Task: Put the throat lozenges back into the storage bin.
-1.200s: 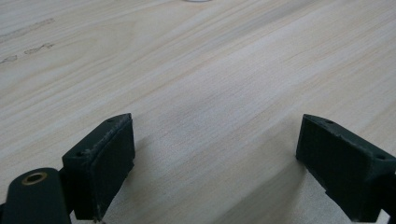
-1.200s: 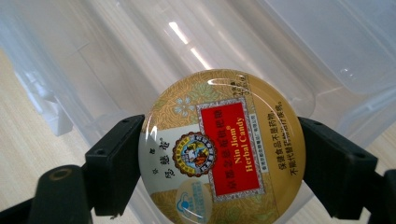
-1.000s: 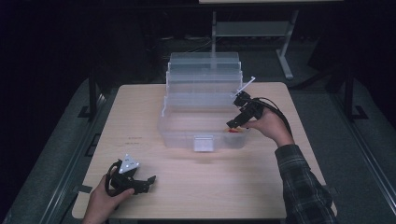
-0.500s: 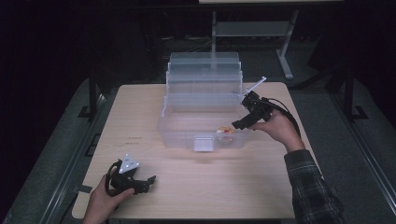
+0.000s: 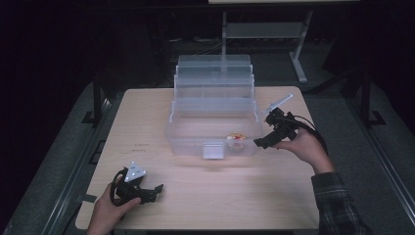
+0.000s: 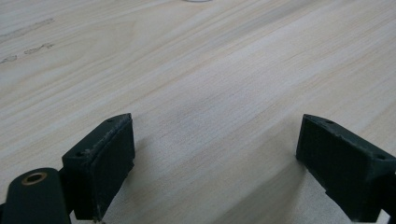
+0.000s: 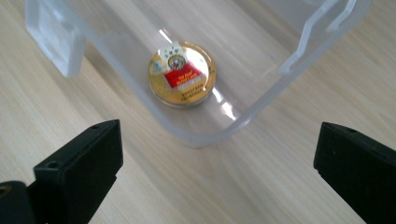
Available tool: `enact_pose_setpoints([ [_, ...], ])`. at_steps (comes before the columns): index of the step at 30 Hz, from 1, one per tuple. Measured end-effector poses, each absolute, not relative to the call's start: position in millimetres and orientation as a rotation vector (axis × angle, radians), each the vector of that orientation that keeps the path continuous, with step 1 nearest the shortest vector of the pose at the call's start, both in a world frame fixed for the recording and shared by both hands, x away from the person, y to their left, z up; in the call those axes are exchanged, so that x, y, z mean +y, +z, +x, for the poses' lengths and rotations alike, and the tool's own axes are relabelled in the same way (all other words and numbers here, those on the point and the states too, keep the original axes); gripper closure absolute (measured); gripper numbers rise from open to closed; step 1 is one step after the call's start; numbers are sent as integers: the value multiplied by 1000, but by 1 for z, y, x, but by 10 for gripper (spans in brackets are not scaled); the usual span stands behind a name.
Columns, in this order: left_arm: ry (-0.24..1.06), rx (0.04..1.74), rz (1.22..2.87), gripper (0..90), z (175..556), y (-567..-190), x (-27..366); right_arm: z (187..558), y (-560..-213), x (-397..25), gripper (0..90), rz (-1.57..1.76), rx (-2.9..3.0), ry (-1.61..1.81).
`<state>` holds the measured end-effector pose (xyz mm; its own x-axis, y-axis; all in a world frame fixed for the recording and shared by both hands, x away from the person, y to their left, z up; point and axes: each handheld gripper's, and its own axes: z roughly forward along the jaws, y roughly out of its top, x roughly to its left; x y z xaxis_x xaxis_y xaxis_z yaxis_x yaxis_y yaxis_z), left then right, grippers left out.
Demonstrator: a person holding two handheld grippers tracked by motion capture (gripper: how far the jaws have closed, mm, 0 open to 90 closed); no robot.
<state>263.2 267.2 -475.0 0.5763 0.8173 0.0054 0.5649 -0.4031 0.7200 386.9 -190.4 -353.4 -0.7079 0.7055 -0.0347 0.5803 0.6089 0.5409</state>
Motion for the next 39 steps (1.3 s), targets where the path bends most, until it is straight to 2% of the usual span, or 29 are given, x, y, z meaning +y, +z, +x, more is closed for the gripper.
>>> enact_pose_setpoints([
  [39, 474, 1096, 2120, 107, 263, -475, 267, 318, -432, -236, 0, 1168, 2534, 728],
])
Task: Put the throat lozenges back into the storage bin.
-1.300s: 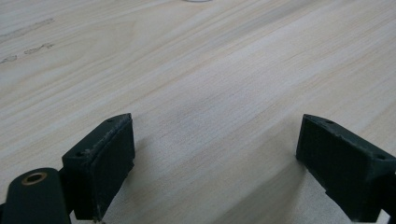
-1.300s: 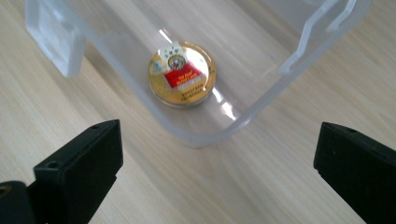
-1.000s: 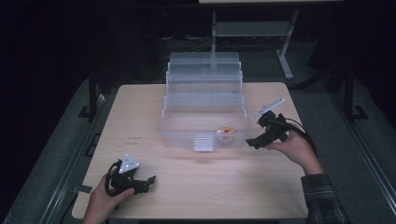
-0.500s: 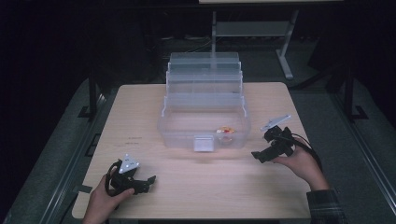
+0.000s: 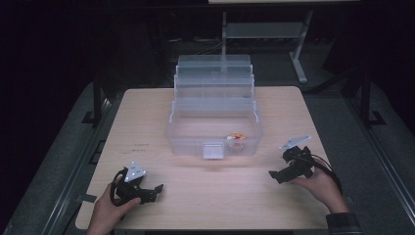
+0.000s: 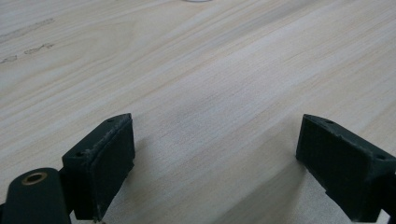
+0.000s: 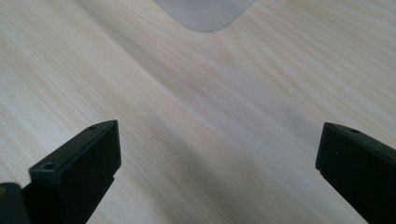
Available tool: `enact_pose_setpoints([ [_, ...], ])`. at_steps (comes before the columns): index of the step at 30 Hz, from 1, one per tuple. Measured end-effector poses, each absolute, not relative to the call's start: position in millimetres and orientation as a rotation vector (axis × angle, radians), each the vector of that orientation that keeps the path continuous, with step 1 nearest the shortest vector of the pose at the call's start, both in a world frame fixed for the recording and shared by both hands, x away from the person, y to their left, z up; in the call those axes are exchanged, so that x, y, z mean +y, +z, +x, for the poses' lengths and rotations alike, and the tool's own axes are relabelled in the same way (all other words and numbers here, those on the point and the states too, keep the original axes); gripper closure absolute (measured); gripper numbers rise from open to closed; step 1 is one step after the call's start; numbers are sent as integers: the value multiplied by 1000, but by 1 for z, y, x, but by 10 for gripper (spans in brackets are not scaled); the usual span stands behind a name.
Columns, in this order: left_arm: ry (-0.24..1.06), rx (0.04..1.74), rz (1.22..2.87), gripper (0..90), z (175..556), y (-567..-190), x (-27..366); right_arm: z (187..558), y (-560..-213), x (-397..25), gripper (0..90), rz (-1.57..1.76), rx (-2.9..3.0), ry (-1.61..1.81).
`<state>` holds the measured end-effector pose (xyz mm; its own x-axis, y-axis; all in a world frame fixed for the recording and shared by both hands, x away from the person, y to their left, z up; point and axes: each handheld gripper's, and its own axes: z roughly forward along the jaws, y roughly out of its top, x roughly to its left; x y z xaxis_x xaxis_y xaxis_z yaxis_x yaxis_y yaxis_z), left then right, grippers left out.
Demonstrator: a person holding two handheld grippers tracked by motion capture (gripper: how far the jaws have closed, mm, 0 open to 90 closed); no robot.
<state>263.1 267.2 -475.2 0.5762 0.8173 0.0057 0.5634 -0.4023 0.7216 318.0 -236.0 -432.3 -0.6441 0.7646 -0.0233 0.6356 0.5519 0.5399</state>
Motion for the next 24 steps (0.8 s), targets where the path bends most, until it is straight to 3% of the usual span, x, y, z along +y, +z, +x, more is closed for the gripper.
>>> enact_pose_setpoints([
  [24, 475, 1095, 2122, 107, 263, -475, 267, 277, -466, -268, 0, 1261, 2410, 828],
])
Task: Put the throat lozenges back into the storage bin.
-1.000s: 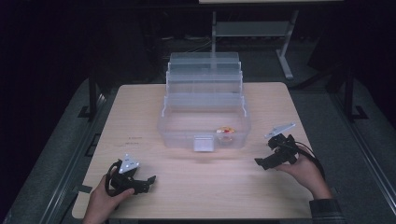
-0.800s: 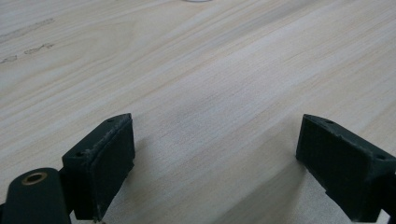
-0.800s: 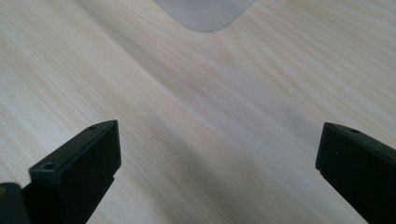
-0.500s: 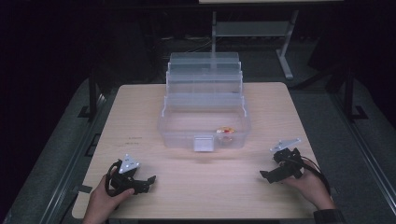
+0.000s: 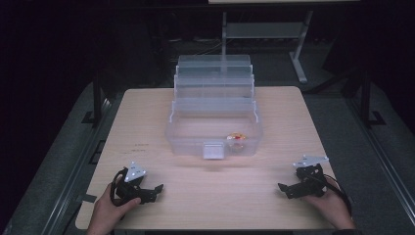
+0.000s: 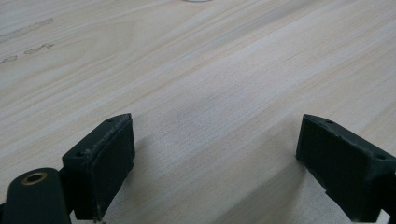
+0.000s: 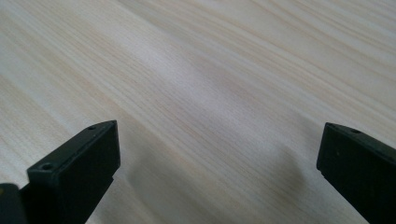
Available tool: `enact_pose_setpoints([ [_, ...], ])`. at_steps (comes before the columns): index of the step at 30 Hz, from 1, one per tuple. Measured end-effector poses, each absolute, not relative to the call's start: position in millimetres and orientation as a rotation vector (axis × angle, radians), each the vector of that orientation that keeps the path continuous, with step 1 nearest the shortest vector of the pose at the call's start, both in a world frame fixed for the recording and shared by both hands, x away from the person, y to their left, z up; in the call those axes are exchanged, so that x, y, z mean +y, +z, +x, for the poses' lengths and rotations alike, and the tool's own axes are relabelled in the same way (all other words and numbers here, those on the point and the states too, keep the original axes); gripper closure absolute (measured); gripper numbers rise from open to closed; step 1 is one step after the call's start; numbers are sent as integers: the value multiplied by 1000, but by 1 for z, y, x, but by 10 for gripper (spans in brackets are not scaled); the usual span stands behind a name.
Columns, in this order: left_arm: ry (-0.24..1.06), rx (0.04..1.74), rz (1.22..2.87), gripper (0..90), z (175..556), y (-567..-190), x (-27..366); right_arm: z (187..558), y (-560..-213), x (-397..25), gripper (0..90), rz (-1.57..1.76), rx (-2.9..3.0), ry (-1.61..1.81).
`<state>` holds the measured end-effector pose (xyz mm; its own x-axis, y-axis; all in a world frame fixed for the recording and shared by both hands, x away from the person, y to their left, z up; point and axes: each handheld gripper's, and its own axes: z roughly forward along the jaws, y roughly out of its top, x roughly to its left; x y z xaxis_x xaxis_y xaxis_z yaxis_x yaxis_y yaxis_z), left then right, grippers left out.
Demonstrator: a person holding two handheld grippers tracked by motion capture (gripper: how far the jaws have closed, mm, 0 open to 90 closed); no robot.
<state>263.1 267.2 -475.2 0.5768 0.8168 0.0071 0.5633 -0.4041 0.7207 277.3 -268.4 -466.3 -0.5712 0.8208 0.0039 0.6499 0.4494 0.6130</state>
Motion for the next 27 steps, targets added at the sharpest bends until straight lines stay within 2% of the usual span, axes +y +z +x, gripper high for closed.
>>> enact_pose_setpoints([
  [14, 475, 1095, 2122, 107, 263, -475, 267, 266, -483, -281, 0, 1268, 2318, 954],
  [27, 475, 1095, 2123, 107, 263, -475, 267, 265, -484, -282, 0, 1263, 2312, 962],
])
